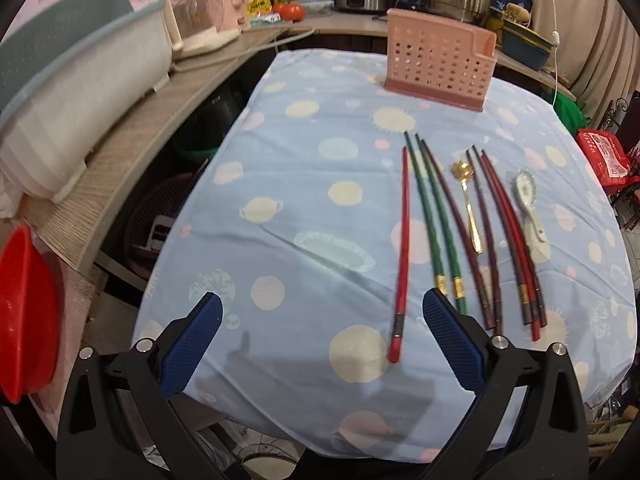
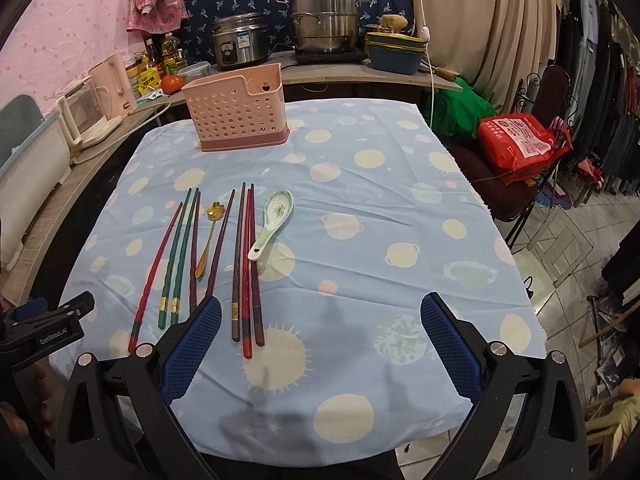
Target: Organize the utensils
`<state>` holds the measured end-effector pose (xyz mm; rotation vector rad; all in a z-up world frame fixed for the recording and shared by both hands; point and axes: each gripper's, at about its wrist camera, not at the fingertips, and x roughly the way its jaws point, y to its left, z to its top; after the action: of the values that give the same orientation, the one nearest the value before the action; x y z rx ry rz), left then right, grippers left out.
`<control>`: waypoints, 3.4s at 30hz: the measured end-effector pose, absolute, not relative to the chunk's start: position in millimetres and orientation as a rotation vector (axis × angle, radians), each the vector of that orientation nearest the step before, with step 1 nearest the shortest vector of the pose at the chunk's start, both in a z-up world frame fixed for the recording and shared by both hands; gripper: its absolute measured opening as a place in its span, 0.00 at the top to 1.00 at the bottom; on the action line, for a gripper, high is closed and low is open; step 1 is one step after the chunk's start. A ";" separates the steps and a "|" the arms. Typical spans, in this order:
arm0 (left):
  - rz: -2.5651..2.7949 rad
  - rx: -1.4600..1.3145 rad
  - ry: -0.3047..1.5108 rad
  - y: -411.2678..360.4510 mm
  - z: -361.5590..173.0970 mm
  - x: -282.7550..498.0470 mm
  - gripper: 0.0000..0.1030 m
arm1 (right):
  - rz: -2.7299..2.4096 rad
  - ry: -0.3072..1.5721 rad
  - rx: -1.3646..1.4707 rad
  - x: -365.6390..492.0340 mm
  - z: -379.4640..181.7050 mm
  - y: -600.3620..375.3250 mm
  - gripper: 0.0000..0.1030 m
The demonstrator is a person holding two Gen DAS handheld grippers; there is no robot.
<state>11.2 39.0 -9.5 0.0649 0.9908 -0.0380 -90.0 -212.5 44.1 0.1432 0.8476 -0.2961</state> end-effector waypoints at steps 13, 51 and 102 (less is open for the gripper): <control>-0.166 0.070 1.107 18.7 -58.7 25.3 0.31 | -0.288 0.909 0.163 -74.6 23.8 -224.8 0.07; -0.242 0.029 1.118 8.8 -50.3 76.0 0.93 | -0.107 1.030 0.360 53.5 -33.3 -240.3 0.77; -0.293 -0.018 0.742 6.7 120.2 112.8 0.93 | -0.083 0.738 0.273 54.8 100.9 -265.6 0.94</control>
<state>112.8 6.7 120.2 -0.0183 0.7417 -0.2929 54.8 -265.6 100.9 0.2730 0.7382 -0.0831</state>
